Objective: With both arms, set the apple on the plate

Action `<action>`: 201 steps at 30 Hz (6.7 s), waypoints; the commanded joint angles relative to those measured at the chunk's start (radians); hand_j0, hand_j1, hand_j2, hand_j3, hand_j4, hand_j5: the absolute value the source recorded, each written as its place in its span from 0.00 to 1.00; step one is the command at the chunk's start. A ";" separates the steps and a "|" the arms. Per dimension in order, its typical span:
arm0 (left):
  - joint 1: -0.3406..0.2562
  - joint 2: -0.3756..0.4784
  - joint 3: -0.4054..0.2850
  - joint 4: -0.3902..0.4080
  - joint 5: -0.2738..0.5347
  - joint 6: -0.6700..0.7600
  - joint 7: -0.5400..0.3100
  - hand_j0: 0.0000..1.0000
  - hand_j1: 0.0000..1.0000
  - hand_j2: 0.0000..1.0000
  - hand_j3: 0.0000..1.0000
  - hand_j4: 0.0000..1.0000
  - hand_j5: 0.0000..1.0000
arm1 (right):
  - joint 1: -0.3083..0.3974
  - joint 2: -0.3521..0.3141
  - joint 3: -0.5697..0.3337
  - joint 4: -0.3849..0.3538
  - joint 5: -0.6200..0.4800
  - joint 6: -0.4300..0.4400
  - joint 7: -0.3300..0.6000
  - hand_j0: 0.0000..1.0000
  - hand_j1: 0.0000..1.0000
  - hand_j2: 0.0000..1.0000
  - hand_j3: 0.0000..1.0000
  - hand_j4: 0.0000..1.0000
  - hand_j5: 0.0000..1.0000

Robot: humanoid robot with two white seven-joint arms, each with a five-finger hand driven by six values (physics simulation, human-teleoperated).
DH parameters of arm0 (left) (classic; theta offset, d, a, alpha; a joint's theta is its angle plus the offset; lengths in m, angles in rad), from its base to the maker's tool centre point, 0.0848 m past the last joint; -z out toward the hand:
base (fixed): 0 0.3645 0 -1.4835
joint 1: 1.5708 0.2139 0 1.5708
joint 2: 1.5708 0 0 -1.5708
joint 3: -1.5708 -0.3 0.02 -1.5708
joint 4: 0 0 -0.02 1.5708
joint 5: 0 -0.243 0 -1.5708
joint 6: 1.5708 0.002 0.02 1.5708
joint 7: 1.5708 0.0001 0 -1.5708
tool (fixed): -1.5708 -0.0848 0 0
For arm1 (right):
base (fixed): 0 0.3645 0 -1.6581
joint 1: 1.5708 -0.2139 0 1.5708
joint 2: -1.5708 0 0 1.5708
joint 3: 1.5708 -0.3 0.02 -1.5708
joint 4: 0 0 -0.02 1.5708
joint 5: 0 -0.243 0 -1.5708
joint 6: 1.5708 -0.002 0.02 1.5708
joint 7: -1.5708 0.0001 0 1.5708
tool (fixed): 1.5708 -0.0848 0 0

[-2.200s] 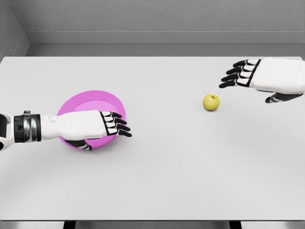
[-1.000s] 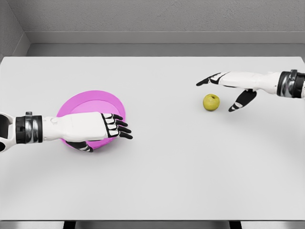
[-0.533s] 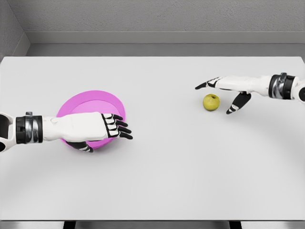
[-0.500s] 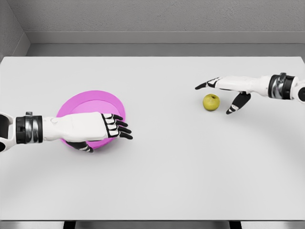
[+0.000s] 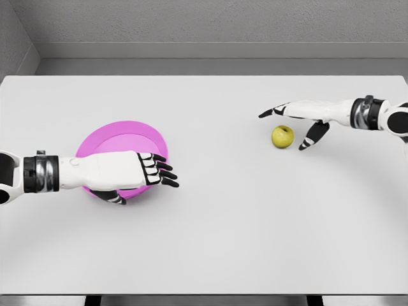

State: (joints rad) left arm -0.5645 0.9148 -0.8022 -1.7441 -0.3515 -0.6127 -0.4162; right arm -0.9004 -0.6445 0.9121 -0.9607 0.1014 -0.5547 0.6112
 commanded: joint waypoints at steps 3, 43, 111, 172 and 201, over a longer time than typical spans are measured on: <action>0.000 -0.001 0.000 0.000 0.006 0.002 0.000 1.00 1.00 1.00 1.00 1.00 1.00 | 0.000 0.006 -0.001 0.014 -0.002 0.001 0.000 1.00 1.00 1.00 1.00 1.00 1.00; 0.000 -0.016 0.000 0.000 0.005 0.002 -0.032 1.00 1.00 1.00 1.00 1.00 1.00 | 0.002 0.039 0.007 0.046 -0.002 -0.056 0.000 0.42 0.42 0.42 0.42 0.42 0.42; -0.367 -0.574 -0.316 0.469 -0.049 0.002 -0.032 0.94 0.94 0.94 0.94 0.94 0.94 | 0.278 -0.118 -0.496 -0.309 -0.129 -0.056 0.000 1.00 1.00 1.00 1.00 1.00 1.00; -0.365 -0.606 -0.347 0.537 -0.092 0.002 -0.038 0.68 0.68 0.68 0.68 0.68 0.68 | 0.285 -0.121 -0.496 -0.311 -0.129 -0.056 0.000 1.00 1.00 1.00 1.00 1.00 1.00; -0.365 -0.129 -0.201 0.564 0.132 0.002 -0.069 0.43 0.43 0.43 0.43 0.43 0.43 | 0.282 -0.121 -0.496 -0.309 -0.129 -0.056 0.000 1.00 1.00 1.00 1.00 1.00 1.00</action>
State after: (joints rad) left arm -0.9296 0.7621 -1.0099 -1.2478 -0.2326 -0.6139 -0.4877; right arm -0.6182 -0.7642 0.4162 -1.2704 -0.0199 -0.6137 0.6113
